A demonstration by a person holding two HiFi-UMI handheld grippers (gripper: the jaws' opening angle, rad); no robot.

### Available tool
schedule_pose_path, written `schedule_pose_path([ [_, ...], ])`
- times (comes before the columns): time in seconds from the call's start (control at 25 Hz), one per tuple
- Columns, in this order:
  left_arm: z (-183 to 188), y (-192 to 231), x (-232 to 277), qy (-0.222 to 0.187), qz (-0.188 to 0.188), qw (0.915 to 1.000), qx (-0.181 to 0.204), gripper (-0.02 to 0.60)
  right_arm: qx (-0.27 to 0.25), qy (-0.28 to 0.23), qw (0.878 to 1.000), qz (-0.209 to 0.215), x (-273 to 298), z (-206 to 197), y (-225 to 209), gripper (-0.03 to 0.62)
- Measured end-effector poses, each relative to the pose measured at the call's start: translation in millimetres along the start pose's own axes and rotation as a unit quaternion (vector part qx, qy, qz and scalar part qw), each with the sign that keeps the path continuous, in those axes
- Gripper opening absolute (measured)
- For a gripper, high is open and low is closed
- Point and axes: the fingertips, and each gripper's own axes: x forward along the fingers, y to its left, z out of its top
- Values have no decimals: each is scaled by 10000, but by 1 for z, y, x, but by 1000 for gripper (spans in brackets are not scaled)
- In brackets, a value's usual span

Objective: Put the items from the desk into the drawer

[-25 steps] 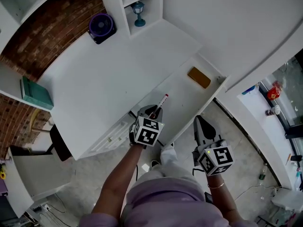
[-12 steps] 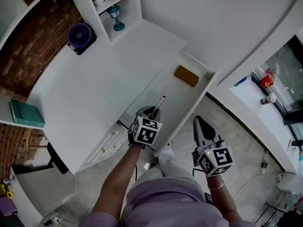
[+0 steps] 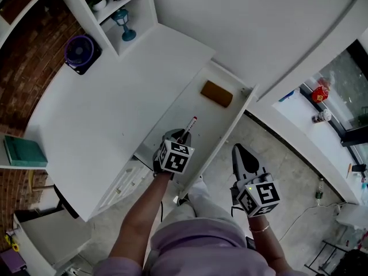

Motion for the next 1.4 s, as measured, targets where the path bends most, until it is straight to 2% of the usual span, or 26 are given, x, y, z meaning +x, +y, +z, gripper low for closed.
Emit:
schedule_pose_path([
  [0.36,1,-2,39,258,-22,9996,69,64,90,83,9998,-157,5,-3,-24,5],
  [0.72,-18,-8,72,697,-98,9973,203,64,191,141,9992,-321,2,-8,-38,5],
  [1.4,-44,-18,99,1133,-214,9927,347,64,235,225,9979,-566,-6,-17,-52,5],
])
